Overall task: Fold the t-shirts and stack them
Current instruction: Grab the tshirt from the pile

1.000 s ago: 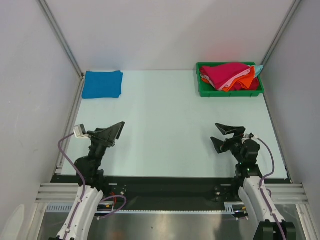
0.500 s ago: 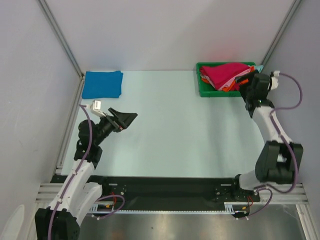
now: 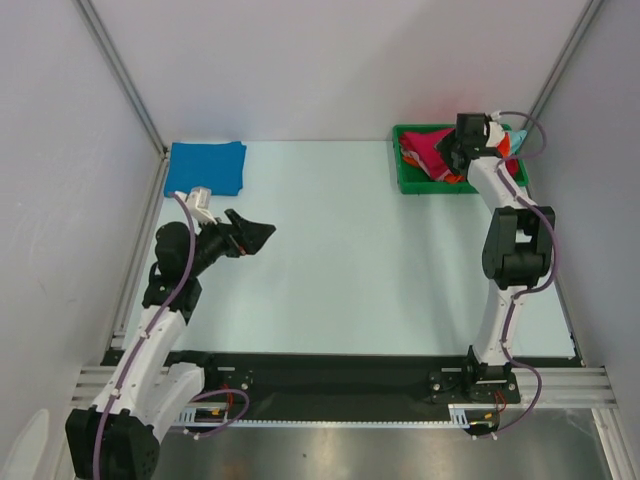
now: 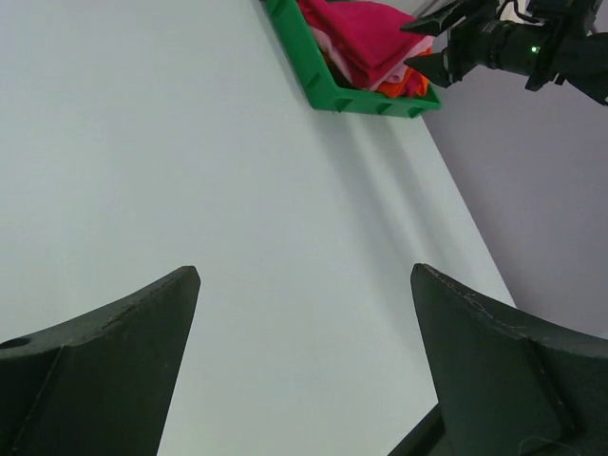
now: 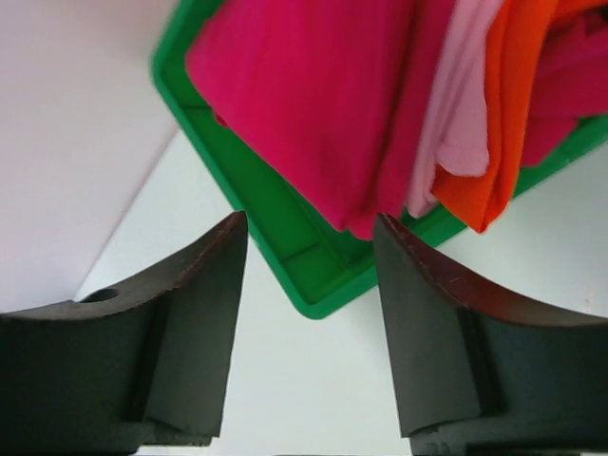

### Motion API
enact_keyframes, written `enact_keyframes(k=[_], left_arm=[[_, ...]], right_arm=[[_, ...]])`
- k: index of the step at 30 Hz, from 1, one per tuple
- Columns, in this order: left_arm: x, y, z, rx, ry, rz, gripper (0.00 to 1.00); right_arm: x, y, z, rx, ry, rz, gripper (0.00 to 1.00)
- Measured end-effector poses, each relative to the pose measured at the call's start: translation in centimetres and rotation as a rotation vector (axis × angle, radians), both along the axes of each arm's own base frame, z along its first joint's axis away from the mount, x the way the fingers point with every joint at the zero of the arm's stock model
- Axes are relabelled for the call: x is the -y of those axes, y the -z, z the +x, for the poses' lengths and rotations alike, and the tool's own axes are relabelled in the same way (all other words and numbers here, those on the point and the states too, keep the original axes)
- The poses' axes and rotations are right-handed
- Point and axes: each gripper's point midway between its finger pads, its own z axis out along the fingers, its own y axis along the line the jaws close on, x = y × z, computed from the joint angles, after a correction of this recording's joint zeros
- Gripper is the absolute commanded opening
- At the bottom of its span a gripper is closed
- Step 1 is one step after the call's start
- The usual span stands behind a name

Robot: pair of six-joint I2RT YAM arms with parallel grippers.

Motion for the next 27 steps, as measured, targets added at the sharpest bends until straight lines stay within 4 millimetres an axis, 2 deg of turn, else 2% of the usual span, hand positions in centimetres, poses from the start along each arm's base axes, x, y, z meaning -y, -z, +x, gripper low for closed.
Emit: enact_keyframes(k=[3, 5, 6, 9, 12, 15, 19, 25, 27], left_arm=[[-0.5, -0.2, 0.3, 0.007, -0.020, 0.037, 1.00], [-0.7, -0.1, 0.4, 0.011, -0.029, 0.053, 1.00], [-0.8, 0.1, 0.4, 0.008, -0.032, 0.061, 1.00], [-0.9, 0.9, 0.3, -0.015, -0.033, 0.082, 1.00], [-1.2, 1.3, 0.2, -0.024, -0.040, 0.106, 1.00], [-1.4, 1.2, 0.3, -0.019, -0.044, 0.123, 1.00], [-1.4, 1.2, 0.4, -0.017, -0.043, 0.134, 1.00], [-1.7, 1.7, 0.6, -0.034, -0.056, 0.146, 1.00], [-1.7, 1.9, 0.7, -0.040, -0.059, 0.148, 1.00]], right_arm=[[-0.7, 1.8, -0.6, -0.058, 0.007, 0.015, 0.54], [-1.1, 2.2, -0.7, -0.070, 0.008, 0.022, 0.48], [-1.3, 2.3, -0.7, -0.070, 0.010, 0.028, 0.42], [-1.5, 2.3, -0.5, -0.063, 0.014, 0.041, 0.37], [-1.7, 2.8, 0.0, -0.061, 0.020, 0.051, 0.38], [-1.7, 4.3, 0.5, -0.079, 0.030, 0.060, 0.42], [-1.6, 5.8, 0.3, -0.113, 0.043, 0.061, 0.44], [-1.6, 5.7, 0.9, -0.089, 0.050, 0.071, 0.39], [-1.5, 5.8, 1.3, -0.084, 0.051, 0.071, 0.33]])
